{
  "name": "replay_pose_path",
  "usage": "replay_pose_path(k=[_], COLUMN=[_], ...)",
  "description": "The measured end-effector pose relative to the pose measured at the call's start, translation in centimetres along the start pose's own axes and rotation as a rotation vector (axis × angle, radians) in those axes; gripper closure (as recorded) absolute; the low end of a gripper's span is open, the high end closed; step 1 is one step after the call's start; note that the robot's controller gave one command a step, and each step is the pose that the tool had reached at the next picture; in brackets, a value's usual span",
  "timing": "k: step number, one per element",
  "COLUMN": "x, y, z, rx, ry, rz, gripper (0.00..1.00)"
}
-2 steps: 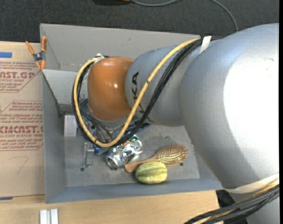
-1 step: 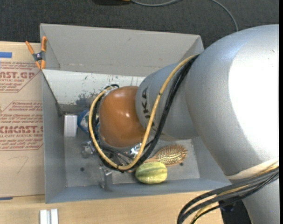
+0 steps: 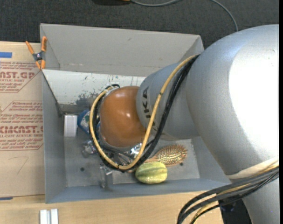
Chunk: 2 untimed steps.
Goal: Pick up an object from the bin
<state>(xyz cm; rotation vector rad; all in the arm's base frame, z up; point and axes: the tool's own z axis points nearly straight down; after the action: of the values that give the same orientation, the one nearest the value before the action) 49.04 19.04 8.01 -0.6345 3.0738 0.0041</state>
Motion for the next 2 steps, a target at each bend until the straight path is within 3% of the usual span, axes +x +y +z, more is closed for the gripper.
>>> replay_pose_path(k=[1, 2], x=[0.7, 2.4], y=[-1.2, -7.2], z=[0.3, 0.5], rx=[-0.001, 0.000], ry=[-0.004, -0.003], rz=[0.199, 0.038], gripper=[0.00, 0.00])
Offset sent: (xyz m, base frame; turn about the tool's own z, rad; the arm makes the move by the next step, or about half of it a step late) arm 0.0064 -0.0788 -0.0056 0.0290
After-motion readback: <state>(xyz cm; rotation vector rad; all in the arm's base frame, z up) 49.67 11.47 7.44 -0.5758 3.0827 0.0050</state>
